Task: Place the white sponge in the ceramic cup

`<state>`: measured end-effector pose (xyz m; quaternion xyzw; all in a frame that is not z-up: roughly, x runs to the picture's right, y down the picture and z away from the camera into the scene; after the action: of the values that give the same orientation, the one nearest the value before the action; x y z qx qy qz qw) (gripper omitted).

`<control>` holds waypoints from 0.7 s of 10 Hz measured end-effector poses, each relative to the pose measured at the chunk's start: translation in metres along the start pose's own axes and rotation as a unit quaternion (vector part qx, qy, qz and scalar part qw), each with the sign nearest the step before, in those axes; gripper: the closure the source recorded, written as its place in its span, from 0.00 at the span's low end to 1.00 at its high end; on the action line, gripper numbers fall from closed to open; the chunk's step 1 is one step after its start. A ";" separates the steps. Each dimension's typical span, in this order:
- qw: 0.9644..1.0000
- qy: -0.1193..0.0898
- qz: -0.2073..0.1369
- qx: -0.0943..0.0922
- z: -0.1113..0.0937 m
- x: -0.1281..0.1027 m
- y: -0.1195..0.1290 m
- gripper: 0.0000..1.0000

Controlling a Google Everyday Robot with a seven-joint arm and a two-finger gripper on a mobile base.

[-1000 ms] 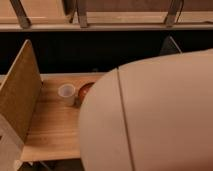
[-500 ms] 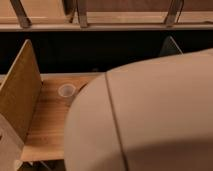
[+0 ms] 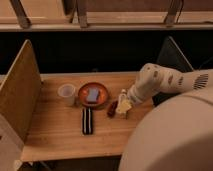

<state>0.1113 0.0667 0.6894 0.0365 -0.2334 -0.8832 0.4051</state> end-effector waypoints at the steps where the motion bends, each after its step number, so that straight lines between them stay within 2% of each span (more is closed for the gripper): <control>1: 1.000 -0.001 0.000 -0.001 0.000 0.000 0.000 0.20; 2: 1.000 0.000 0.002 -0.006 0.000 -0.002 0.003 0.20; 4: 0.999 0.014 0.000 -0.029 -0.003 0.001 0.018 0.20; 5: 0.999 0.027 -0.004 -0.047 -0.006 0.005 0.030 0.20; 7: 0.998 0.041 -0.021 -0.053 -0.006 0.015 0.031 0.20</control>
<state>0.1240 0.0359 0.6996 0.0564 -0.1685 -0.9004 0.3971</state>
